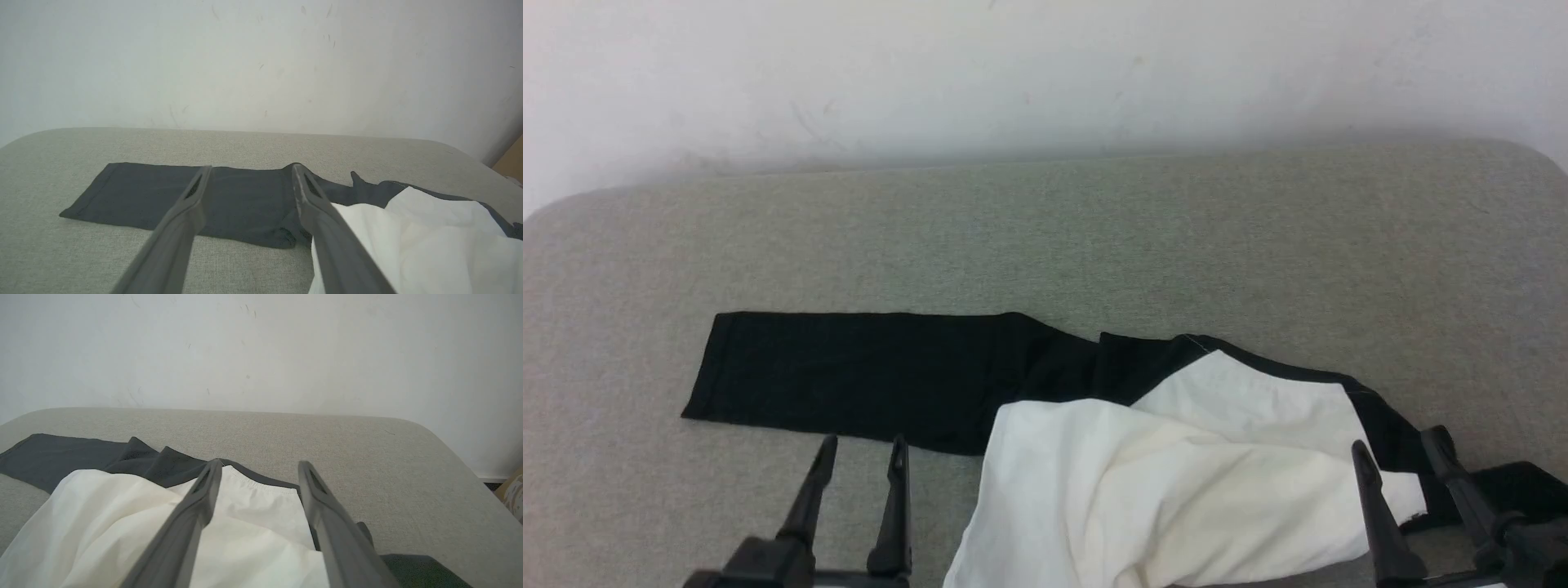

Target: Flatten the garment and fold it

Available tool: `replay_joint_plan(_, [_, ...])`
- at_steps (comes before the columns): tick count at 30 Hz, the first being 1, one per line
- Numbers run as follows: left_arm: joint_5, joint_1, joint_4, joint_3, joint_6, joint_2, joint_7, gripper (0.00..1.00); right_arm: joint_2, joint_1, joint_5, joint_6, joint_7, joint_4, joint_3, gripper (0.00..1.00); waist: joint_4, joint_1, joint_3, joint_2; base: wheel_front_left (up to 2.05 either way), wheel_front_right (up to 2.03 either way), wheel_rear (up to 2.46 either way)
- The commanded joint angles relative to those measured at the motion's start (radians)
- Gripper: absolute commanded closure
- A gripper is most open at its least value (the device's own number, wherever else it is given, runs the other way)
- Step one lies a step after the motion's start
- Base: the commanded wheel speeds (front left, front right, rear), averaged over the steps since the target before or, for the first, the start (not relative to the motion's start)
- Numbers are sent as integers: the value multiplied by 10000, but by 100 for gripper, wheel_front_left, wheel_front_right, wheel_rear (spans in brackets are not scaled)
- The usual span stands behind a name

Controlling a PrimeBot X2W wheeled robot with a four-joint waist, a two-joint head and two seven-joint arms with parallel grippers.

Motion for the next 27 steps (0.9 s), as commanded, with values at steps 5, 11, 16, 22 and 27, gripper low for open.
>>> replay_joint_plan(5, [479,-1608,-113,-104,-506,762,1150,0,35,-414,22,-7,-93,-57,-33,0,-333,1,167,0,0,0,0])
replay_joint_plan(11, [716,-3969,738,-953,-1704,1364,3909,0,36,-618,25,-7,6,12,-12,0,-419,1,770,0,0,0,0])
replay_joint_plan(16, [656,-5343,2131,-1775,-2653,1379,5946,0,36,-811,51,-7,56,53,179,0,-583,1,1291,0,0,0,0])
replay_joint_plan(22, [617,-6146,3815,-2459,-3440,1499,7683,0,37,-1105,-33,-7,205,-14,279,0,-777,1,1730,0,0,0,0])
replay_joint_plan(27, [275,-6383,4671,-2706,-3766,1310,7974,100,37,-1287,-72,-7,358,-165,211,0,-830,1,1978,0,0,0,0])
